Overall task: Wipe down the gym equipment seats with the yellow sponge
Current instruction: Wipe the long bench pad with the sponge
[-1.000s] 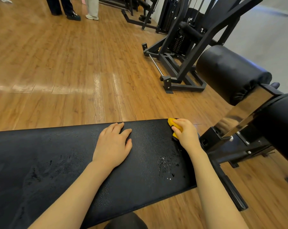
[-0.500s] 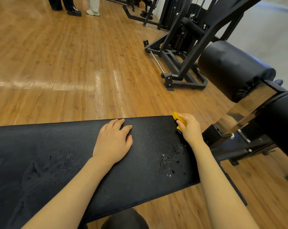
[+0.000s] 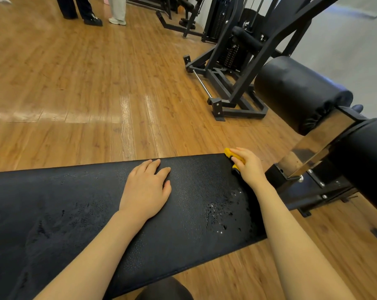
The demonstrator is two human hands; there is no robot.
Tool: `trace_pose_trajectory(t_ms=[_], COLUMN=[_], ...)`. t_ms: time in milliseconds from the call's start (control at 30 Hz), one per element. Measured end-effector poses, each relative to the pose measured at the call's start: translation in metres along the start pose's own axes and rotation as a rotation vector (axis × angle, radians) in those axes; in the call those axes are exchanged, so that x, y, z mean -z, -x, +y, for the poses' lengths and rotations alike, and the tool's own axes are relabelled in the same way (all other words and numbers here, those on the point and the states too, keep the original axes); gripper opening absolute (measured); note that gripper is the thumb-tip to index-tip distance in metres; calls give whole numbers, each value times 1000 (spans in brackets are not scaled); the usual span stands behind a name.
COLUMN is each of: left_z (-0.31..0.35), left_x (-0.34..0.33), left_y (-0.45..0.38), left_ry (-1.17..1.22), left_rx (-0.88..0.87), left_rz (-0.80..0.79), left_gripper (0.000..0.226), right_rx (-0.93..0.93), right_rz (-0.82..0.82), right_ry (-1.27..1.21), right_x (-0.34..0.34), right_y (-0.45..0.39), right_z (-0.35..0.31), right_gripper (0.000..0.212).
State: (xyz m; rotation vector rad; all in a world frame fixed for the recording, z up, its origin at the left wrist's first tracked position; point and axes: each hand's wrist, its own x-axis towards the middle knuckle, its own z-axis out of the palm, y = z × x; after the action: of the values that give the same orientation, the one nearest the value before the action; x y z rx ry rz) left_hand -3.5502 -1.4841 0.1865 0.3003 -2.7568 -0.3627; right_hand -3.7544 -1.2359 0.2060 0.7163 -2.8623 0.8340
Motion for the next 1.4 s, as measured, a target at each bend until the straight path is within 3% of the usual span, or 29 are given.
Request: trace_pose_trajectory(t_ms=[267, 400, 567, 867, 1167, 1400], left_z=[0, 3, 1, -2, -1, 0], left_x=[-1, 0, 0, -4, -3, -3], left_y=[1, 1, 0, -1, -2, 0], left_ry=[23, -14, -8, 4, 4, 16], left_rx=[-3, -27, -23, -15, -21, -13], left_rz=[16, 23, -5, -10, -3, -9], left_gripper=[34, 46, 43, 36, 37, 38], right_rx=[50, 24, -57, -30, -81, -78], right_rz=[-32, 18, 39, 47, 125, 142], right_ry=[-152, -100, -116, -150, -29, -40], right_x=[23, 16, 9, 28, 18, 26], right_y=[60, 39, 28, 122, 90, 169], right_z=[8, 11, 10, 15, 9, -8], right_gripper=[31, 29, 31, 28, 29, 31])
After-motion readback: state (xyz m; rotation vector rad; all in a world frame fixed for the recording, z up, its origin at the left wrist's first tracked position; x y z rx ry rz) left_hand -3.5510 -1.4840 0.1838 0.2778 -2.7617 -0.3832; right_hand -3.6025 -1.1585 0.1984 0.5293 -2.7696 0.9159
